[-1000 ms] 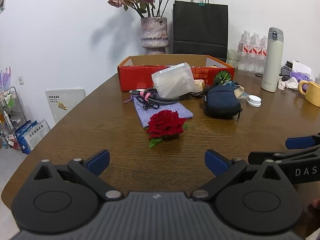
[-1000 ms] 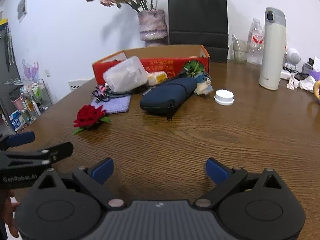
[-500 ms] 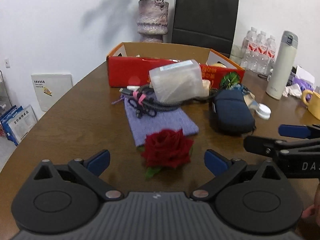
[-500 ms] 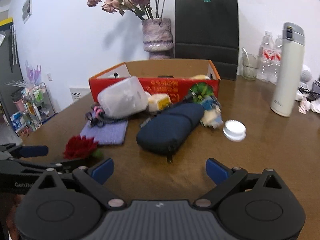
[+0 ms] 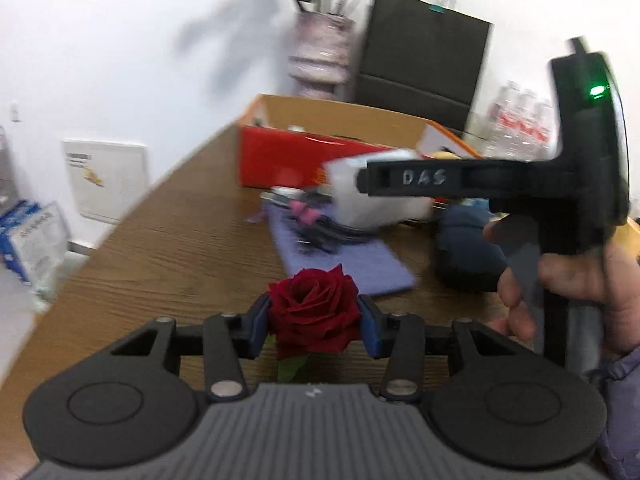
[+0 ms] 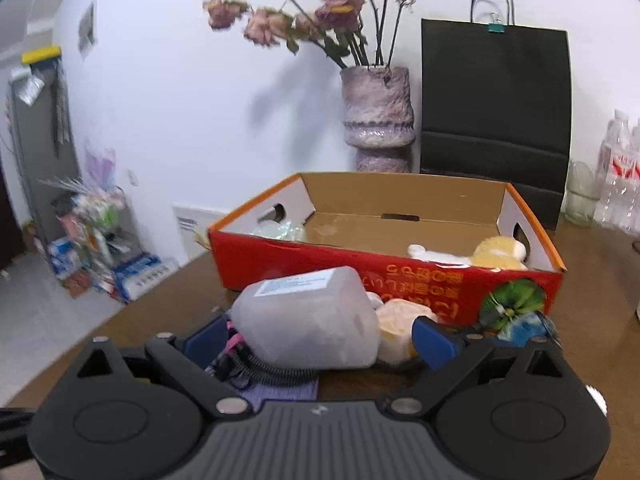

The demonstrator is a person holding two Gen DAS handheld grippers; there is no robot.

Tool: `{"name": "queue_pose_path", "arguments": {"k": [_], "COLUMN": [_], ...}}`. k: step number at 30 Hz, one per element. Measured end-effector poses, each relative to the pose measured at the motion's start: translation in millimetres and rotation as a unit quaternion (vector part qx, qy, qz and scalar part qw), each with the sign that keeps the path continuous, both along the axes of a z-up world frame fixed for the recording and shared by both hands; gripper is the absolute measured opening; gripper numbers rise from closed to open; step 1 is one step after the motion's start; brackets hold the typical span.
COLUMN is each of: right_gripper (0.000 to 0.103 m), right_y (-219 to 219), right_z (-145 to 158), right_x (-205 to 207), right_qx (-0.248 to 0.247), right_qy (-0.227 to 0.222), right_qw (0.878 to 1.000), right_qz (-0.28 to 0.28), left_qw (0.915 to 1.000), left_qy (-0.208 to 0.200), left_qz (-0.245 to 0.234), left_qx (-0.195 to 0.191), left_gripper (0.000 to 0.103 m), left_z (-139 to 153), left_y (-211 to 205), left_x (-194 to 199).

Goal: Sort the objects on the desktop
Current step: 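Grasp the red rose with the left tool while the right tool grasps the translucent plastic box, then carry the rose and plastic box into the cardboard box and release both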

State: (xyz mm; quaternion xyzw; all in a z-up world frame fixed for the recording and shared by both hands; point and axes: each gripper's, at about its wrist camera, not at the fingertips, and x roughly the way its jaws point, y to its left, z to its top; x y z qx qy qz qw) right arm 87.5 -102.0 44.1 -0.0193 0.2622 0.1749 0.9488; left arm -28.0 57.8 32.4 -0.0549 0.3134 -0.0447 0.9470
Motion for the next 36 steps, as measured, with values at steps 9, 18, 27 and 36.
{"name": "queue_pose_path", "arguments": {"k": [9,18,27,36], "right_gripper": [0.087,0.086,0.086,0.086], "right_y": [51,-21,-95,-103], "right_z": [-19,26,7,6], "right_x": [4,-38,-125,-138], "right_qx": [-0.092,0.015,0.011,0.029], "right_qy": [-0.053,-0.061,-0.026,-0.030], "right_qw": [0.994,0.996,0.995,0.995], "right_qz": [-0.027,-0.059,-0.100,-0.088], "left_qw": [0.9994,0.9998,0.9990,0.9978], "left_qy": [0.016,-0.006,-0.022,-0.024], "left_qz": [0.029,-0.006,-0.037,-0.059], "left_qx": [-0.011,-0.019,-0.013,-0.014], "left_gripper": [0.046,0.047,0.048,0.048], "left_z": [-4,4,12,20], "left_y": [17,2,-22,-37], "left_x": [1,-9,-17,-22]}}
